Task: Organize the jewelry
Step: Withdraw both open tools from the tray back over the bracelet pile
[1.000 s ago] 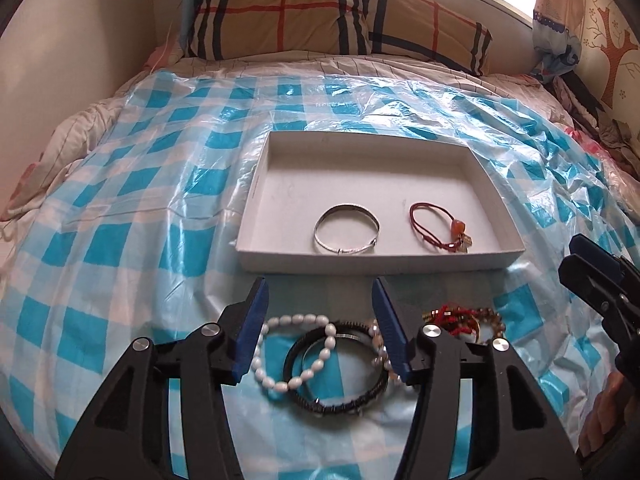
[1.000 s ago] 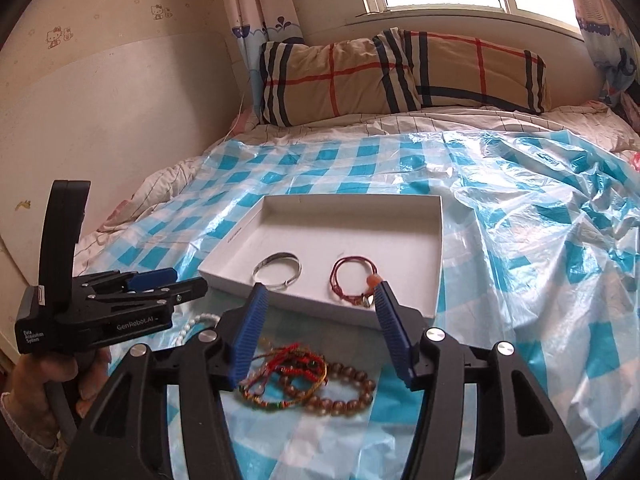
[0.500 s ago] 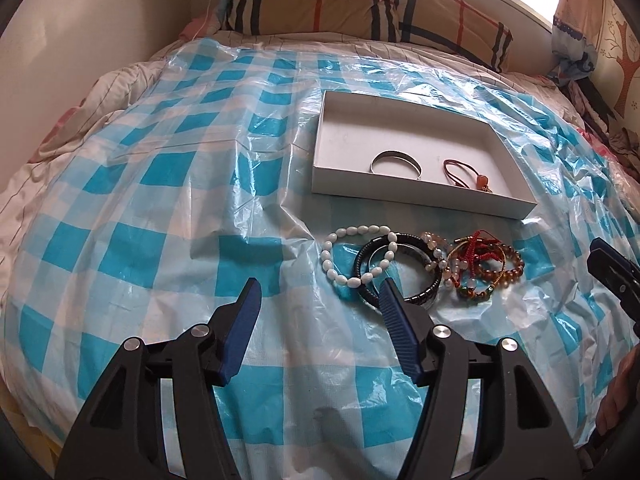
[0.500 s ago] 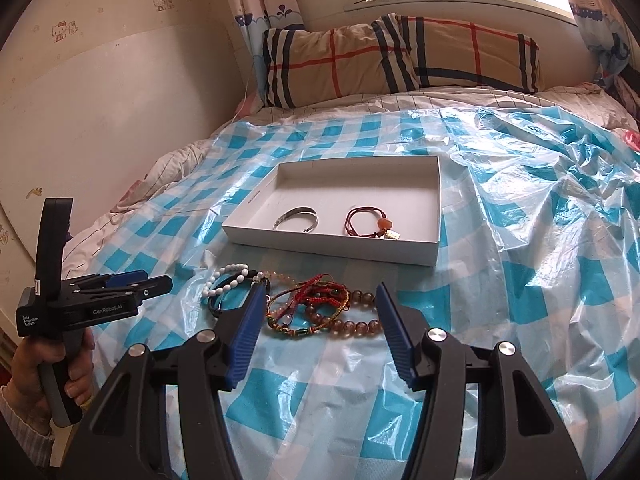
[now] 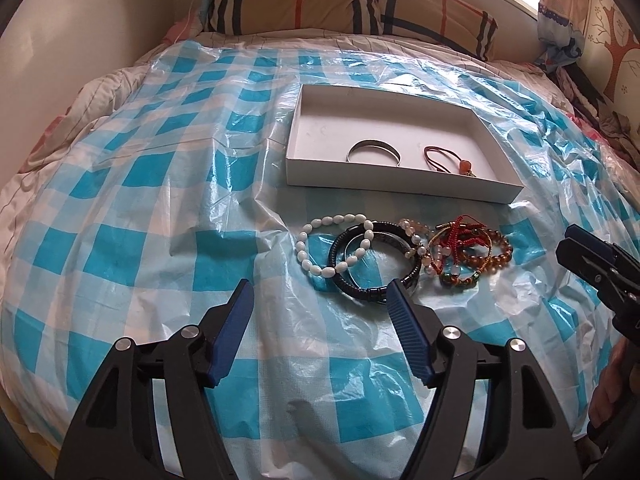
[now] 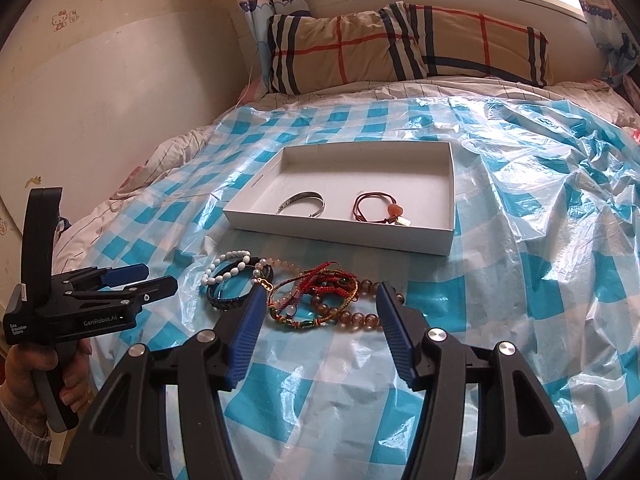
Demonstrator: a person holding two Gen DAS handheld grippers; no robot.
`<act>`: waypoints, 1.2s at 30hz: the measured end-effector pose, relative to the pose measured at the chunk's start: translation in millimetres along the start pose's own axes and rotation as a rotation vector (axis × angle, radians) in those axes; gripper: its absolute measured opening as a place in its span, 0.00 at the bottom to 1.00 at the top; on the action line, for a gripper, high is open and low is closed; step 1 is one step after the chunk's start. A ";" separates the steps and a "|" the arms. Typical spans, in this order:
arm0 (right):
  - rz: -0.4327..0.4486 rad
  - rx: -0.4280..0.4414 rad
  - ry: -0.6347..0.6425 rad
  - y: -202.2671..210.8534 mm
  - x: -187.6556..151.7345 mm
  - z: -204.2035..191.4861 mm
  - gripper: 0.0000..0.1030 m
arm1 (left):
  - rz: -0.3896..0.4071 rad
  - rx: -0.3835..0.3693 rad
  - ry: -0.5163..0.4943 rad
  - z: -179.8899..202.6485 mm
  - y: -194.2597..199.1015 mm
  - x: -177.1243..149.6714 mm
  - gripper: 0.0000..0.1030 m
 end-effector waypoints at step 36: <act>0.000 0.015 0.058 -11.2 8.9 -6.8 0.54 | 0.002 -0.018 -0.005 16.6 4.6 -7.6 0.79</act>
Point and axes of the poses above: each gripper's, at about its wrist camera, not at the fingertips, and y roughly against the way its jaws point, z to its right, x to its top, the point moved 6 cm from there along -y, roughly the way its jaws point, and after that the axes turned 10 degrees about y, right-handed, at the moved point
